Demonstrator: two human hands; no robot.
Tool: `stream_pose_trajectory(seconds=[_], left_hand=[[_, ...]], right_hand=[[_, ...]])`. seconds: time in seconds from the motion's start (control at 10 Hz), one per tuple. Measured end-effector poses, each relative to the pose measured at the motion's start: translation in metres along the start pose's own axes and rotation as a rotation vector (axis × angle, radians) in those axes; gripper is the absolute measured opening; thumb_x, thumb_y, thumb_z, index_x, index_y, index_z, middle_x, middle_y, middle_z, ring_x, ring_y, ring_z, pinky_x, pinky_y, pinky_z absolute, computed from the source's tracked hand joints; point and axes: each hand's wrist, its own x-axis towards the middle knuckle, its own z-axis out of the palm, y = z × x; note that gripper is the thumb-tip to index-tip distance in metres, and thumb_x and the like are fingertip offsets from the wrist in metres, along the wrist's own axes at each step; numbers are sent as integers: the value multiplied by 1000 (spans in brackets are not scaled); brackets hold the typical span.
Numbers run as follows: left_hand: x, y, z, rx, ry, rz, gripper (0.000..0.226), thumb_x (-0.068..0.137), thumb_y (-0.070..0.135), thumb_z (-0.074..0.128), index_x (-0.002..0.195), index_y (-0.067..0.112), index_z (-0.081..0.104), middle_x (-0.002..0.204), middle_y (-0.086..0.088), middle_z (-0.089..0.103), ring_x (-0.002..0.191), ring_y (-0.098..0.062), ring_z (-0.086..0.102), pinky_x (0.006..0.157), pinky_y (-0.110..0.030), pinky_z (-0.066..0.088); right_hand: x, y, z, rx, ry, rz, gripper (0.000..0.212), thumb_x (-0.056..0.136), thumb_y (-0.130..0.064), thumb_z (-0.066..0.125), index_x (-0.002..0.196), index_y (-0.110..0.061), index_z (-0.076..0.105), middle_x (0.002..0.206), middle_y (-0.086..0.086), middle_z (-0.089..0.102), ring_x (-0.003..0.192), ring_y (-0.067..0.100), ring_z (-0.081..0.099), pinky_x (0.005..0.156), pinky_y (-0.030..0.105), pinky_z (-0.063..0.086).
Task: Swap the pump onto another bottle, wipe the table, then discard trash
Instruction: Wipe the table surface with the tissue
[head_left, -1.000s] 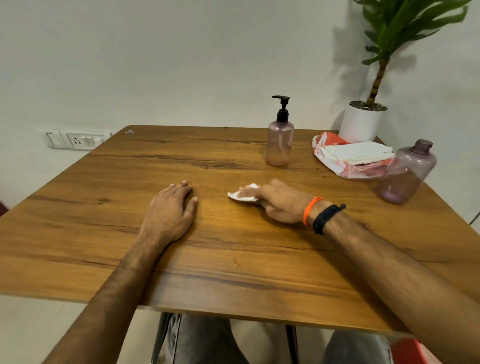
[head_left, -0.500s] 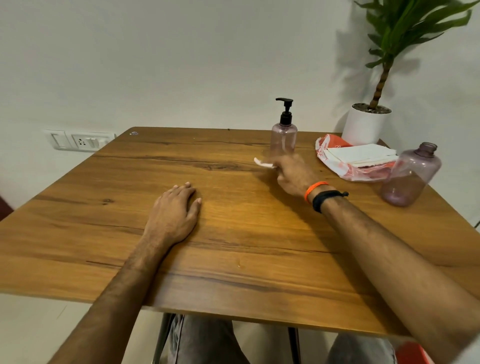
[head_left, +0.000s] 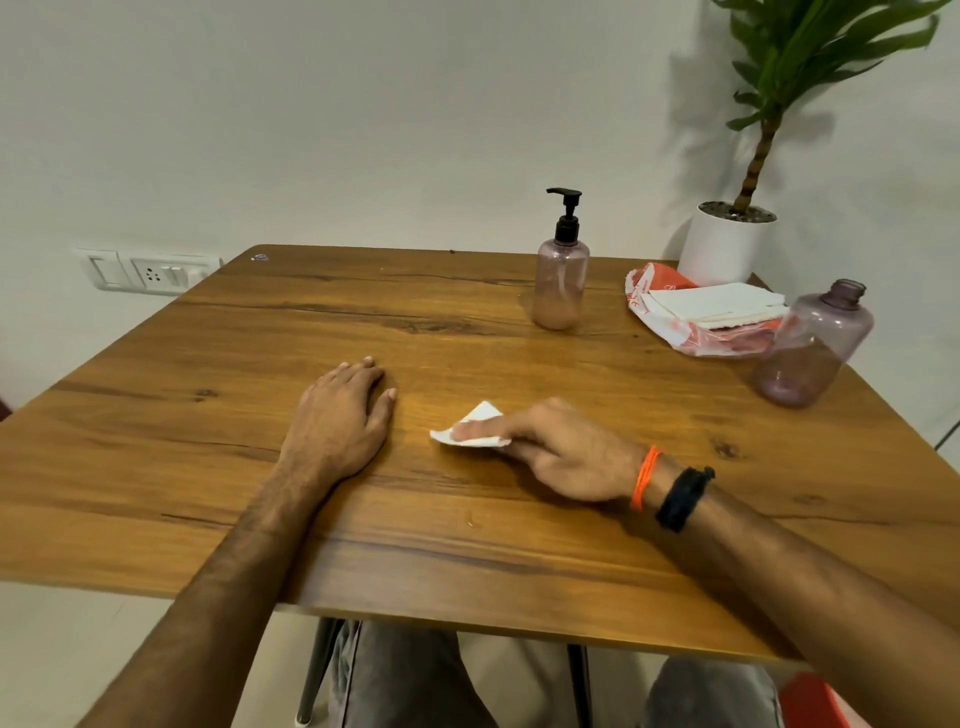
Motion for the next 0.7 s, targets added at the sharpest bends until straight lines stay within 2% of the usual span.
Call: stream_pose_trajectory(seconds=[0.1,0.2,0.3,0.4,0.5,0.6,0.7], left_hand=[[0,-1,-1,-15,-1,13,48,99,34,43,141,10,47,153,-7,40,144,-25,31,118,-39,24],[0,-3,-1,-10,0,19,48,99,34,44,141,10,48,153,-7,41,144,-25,32,118,-39,25],[0,-3,-1,-14,2,22,48,99,34,44,140,10,48,152,-7,41,144,-25,33,118,-39,26],[0,-3,0,-8,9,19,47,99,34,44,139,10,49,152,-7,42,143,-26,33,117,-39,26],[0,-2,-1,-11,2,21,48,99,34,44,140,10,49,152,-7,41,143,-25,33,118,-39,26],[0,-2,-3,-24,-12,25,48,99,33,44,141,9,48,153,-8,40,144,-25,31,118,-40,25],[0,-1,-3,-21,-9,23,48,99,33,44,140,9,48,153,-8,40,144,-26,32,118,-40,25]], right_hand=[[2,6,-22,335,186,73,30,100,-3,46,124,-5,63,74,-15,64,57,-12,54,53,6,40],[17,26,-48,298,466,233,27,100,-2,46,117,-11,64,69,-9,56,51,-3,52,48,11,38],[31,53,-62,-89,508,390,39,99,-3,44,127,-22,63,112,7,68,89,23,64,76,32,54],[37,71,-54,-230,327,428,48,96,-2,42,137,-24,54,126,16,62,89,26,63,70,24,49],[37,74,-37,-258,232,434,52,95,-3,40,142,-25,48,137,19,52,120,34,54,99,32,43],[25,57,-18,-245,168,342,53,96,-6,40,143,-30,45,146,14,46,130,33,47,111,37,38],[4,22,5,-177,95,128,56,94,-1,40,142,-30,46,153,1,42,139,25,42,117,37,32]])
